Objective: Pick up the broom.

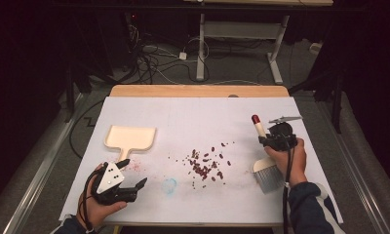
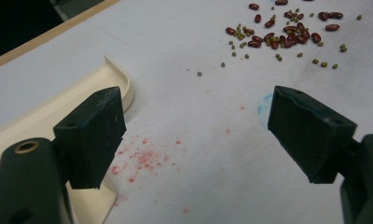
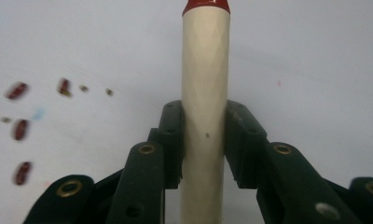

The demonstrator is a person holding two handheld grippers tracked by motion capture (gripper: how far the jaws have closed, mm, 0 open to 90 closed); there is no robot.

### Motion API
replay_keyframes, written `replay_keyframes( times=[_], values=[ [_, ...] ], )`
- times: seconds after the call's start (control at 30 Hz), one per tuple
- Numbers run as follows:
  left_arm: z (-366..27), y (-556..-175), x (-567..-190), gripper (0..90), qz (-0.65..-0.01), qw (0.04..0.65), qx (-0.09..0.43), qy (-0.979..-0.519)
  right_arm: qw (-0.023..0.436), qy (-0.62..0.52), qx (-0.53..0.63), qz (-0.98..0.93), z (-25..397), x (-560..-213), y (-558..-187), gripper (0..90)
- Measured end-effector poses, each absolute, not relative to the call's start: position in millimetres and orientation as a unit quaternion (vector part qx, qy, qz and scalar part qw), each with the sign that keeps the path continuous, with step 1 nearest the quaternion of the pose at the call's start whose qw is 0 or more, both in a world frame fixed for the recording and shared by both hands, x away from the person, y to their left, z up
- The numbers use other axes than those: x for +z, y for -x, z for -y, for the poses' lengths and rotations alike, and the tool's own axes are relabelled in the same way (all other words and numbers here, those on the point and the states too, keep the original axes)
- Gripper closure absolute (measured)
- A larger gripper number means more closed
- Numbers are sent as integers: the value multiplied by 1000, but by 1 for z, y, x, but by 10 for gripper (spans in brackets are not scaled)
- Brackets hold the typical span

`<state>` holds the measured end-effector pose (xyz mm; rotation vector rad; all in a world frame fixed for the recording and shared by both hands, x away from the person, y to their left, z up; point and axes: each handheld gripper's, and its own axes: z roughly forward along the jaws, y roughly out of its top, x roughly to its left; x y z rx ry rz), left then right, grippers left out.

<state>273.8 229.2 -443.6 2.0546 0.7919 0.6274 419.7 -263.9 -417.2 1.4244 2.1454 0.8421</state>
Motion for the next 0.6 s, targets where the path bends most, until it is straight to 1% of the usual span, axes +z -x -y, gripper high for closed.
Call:
replay_keyframes(
  times=[0.17,0.23,0.27,0.3,0.33,0.37,0.4,0.43,0.47,0.5,0.6],
  values=[
    [-216,-274,-438,202,-315,428,230,-815,253,-486,383,-744,273,-403,-384,706],
    [-202,-275,-432,210,-309,435,213,-818,263,-475,402,-738,273,-397,-372,707],
    [-183,-275,-426,213,-297,439,202,-824,264,-471,413,-733,273,-394,-365,707],
    [-183,-275,-426,214,-297,439,202,-824,266,-467,425,-728,273,-392,-360,707],
    [-174,-274,-422,220,-286,447,193,-825,269,-465,437,-721,274,-390,-354,707],
    [-151,-273,-414,232,-260,462,178,-829,268,-462,444,-719,274,-387,-350,707],
    [-151,-273,-414,234,-260,462,178,-829,270,-458,451,-717,273,-385,-346,707],
    [-126,-273,-408,233,-231,474,162,-834,273,-455,457,-714,271,-383,-341,707],
    [-126,-273,-408,234,-231,474,162,-834,274,-447,458,-718,269,-380,-338,707],
    [-101,-273,-405,234,-208,486,142,-836,274,-443,461,-718,267,-378,-335,707],
    [-61,-273,-403,234,-177,496,117,-842,278,-428,475,-717,256,-370,-325,707]
  ],
)
